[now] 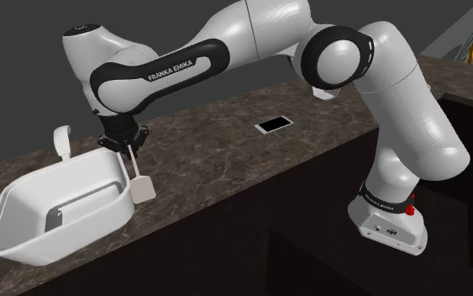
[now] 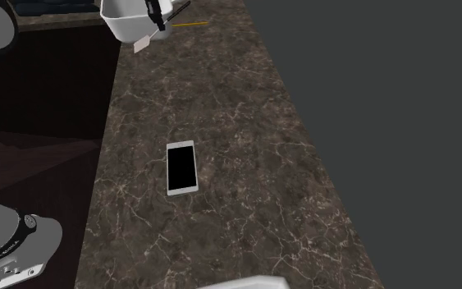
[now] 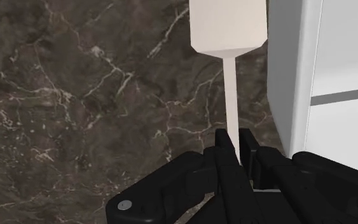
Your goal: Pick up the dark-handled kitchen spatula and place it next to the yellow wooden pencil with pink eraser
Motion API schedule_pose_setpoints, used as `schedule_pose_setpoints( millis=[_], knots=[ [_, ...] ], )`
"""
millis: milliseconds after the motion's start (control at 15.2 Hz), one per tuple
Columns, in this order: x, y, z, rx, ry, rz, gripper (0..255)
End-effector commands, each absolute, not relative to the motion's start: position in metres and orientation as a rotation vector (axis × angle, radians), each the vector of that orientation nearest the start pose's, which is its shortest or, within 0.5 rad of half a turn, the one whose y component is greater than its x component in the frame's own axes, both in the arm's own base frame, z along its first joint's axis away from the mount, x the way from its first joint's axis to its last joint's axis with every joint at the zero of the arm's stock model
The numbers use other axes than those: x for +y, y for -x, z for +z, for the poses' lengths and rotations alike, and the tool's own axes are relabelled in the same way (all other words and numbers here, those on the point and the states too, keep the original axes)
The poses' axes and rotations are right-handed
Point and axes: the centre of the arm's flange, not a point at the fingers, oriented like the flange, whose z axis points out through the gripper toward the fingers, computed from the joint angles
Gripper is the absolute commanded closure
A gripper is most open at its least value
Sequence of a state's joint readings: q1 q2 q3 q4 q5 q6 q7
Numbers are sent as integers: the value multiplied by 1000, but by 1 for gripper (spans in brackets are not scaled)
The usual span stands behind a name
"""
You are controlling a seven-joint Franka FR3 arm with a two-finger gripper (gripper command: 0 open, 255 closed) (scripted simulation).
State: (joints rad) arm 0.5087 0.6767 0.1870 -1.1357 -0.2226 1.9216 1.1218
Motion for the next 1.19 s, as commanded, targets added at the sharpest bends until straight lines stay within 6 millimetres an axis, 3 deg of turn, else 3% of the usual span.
schedule_pose_setpoints(
  millis=[0, 462, 528, 594, 660, 726, 792, 858, 1122],
  knots=[
    [448, -608, 351, 621, 3091, -103, 255],
    [448, -608, 351, 621, 3091, -103, 255],
    [445, -614, 353, 622, 3091, -101, 0],
    [454, -606, 343, 623, 3092, -103, 0],
    [448, -617, 339, 622, 3091, -102, 0],
    [436, -615, 331, 625, 3090, -101, 0],
    [437, -617, 336, 625, 3091, -102, 0],
    [448, -608, 351, 621, 3091, -103, 0],
    [449, -605, 400, 621, 3091, -103, 0]
  ],
)
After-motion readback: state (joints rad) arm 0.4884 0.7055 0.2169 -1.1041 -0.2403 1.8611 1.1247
